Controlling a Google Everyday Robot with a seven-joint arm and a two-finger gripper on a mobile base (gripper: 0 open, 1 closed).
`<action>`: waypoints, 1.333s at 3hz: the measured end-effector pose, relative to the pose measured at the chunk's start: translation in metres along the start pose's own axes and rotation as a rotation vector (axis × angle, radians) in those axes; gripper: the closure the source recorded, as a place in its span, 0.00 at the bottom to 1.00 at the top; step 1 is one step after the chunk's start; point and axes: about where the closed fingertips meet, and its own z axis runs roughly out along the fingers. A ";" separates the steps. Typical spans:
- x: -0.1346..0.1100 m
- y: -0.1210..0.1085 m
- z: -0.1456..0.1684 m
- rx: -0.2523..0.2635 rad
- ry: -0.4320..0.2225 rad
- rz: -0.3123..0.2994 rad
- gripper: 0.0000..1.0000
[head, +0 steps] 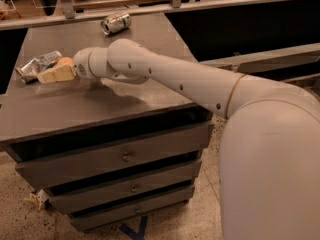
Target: Move orange near redbull can
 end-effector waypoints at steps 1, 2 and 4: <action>0.000 -0.003 -0.010 -0.012 -0.003 -0.003 0.00; -0.008 -0.014 -0.033 -0.019 -0.012 -0.038 0.00; -0.019 -0.057 -0.095 0.059 -0.011 -0.106 0.00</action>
Offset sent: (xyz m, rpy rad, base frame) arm 0.0060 -0.0725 0.0303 -0.0101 -0.0848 0.0356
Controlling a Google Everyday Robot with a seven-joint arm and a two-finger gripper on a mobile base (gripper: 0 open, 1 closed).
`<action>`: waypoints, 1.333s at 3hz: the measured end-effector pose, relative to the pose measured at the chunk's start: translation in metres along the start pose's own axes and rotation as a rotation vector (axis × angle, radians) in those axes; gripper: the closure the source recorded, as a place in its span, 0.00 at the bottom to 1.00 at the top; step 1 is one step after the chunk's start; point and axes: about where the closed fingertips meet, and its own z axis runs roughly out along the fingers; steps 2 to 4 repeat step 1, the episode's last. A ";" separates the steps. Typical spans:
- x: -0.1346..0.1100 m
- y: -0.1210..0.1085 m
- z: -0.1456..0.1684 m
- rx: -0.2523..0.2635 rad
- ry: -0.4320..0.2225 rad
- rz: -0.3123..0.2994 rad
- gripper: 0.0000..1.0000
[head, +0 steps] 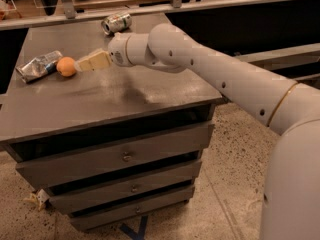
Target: Move orange near redbull can
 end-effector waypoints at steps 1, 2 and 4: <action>0.000 0.000 0.000 0.000 0.000 0.000 0.00; 0.000 0.000 0.000 0.000 0.000 0.000 0.00; 0.000 0.000 0.000 0.000 0.000 0.000 0.00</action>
Offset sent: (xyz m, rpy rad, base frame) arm 0.0000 0.0000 0.0000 0.0000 0.0000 0.0000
